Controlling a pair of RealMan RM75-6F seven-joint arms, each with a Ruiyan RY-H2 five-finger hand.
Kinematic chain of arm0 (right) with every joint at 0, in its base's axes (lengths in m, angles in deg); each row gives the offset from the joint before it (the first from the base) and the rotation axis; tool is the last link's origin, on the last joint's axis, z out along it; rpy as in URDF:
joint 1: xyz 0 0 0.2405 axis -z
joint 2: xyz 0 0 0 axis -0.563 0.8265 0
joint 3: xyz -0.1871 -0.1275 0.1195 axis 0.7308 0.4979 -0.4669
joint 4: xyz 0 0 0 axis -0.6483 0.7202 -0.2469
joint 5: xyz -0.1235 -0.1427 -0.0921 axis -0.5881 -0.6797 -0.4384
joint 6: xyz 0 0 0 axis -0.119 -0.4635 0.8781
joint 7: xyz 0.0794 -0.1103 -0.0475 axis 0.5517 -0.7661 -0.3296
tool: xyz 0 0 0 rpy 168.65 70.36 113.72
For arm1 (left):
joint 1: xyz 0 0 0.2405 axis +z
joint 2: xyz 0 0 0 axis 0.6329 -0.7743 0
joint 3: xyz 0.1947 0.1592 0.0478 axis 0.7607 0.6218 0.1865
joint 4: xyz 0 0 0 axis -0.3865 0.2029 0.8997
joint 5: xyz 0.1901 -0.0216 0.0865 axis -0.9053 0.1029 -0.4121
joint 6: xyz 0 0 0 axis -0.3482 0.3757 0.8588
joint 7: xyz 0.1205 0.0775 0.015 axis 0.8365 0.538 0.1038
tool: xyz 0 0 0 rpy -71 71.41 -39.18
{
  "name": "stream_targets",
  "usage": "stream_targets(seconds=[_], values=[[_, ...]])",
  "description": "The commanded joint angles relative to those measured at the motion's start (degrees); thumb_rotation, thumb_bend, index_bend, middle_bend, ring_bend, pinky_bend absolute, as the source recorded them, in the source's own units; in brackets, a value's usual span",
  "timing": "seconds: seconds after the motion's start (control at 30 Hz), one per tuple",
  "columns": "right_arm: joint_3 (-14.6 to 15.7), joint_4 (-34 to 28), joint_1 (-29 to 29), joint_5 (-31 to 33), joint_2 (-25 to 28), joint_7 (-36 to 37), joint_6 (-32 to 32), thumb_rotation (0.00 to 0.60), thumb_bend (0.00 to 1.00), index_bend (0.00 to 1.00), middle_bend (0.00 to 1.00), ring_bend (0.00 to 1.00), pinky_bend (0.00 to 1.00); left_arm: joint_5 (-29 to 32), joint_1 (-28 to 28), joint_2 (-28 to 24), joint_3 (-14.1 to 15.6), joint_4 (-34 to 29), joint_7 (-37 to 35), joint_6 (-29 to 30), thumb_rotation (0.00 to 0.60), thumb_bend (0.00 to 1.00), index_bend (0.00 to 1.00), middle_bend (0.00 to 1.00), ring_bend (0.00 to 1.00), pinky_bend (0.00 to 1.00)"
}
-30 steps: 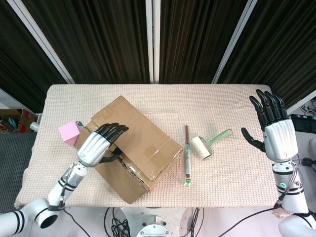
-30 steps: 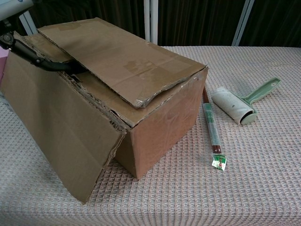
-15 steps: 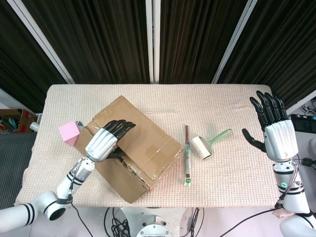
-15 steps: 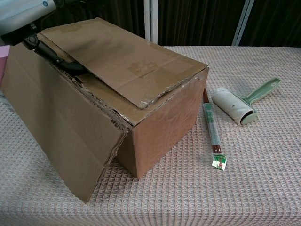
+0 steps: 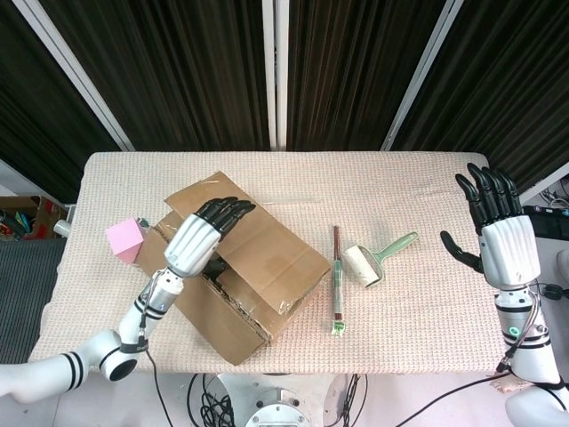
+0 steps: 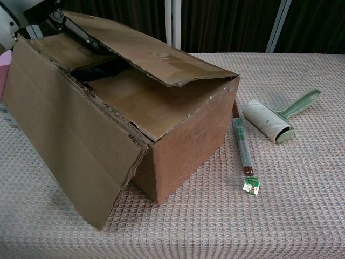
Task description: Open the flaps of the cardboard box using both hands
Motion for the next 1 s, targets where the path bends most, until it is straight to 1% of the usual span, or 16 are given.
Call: stream_targets(seconds=[0.03, 0.2, 0.37, 0.47, 0.63, 0.7, 0.87, 1.0], values=[[-0.2, 0.3, 0.2, 0.0, 0.0, 0.6, -0.3, 0.6, 0.18, 0.0, 0.0, 0.0, 0.0, 1.4, -1.6, 0.7, -1.8, 0.5, 0.4, -0.7, 0.6, 0.0, 0.12, 0.16, 0.16, 0.24], [-0.5, 0.8, 0.6, 0.0, 0.3, 2.0, -1.0, 0.6, 0.18, 0.0, 0.0, 0.0, 0.0, 4.7, -5.8, 3.0, -5.4, 3.9, 4.5, -3.5, 0.6, 0.0, 0.12, 0.16, 0.15, 0.24], [-0.6, 1.2, 1.4, 0.1, 0.9, 3.6, -1.7, 0.6, 0.18, 0.0, 0.0, 0.0, 0.0, 6.5, -10.3, 5.4, -9.1, 8.9, 6.6, -4.1, 0.6, 0.0, 0.11, 0.14, 0.14, 0.24], [-0.8, 1.5, 1.9, 0.6, 1.3, 4.8, -2.0, 0.6, 0.18, 0.0, 0.0, 0.0, 0.0, 6.2, -12.6, 6.2, -10.2, 11.6, 7.3, -3.5, 0.6, 0.0, 0.1, 0.12, 0.13, 0.24], [-1.2, 2.6, 2.1, 1.5, 1.5, 6.6, -1.9, 0.6, 0.18, 0.0, 0.0, 0.0, 0.0, 6.7, -15.2, 7.2, -11.1, 14.5, 7.3, -3.4, 0.6, 0.0, 0.1, 0.12, 0.13, 0.24], [-1.4, 2.9, 2.2, 1.6, 1.6, 7.2, -1.9, 0.6, 0.18, 0.0, 0.0, 0.0, 0.0, 7.5, -16.6, 8.4, -11.5, 16.5, 7.1, -3.8, 0.6, 0.0, 0.09, 0.11, 0.13, 0.24], [-1.5, 3.6, 2.5, 1.6, 1.6, 8.5, -2.4, 0.6, 0.18, 0.0, 0.0, 0.0, 0.0, 10.9, -20.7, 12.7, -13.2, 23.6, 7.3, -5.6, 0.6, 0.0, 0.07, 0.04, 0.11, 0.23], [-1.7, 4.0, 2.9, 2.0, 1.7, 9.4, -2.7, 0.6, 0.18, 0.0, 0.0, 0.0, 0.0, 12.9, -23.9, 16.0, -14.3, 28.5, 6.6, -6.2, 0.6, 0.0, 0.04, 0.0, 0.1, 0.22]])
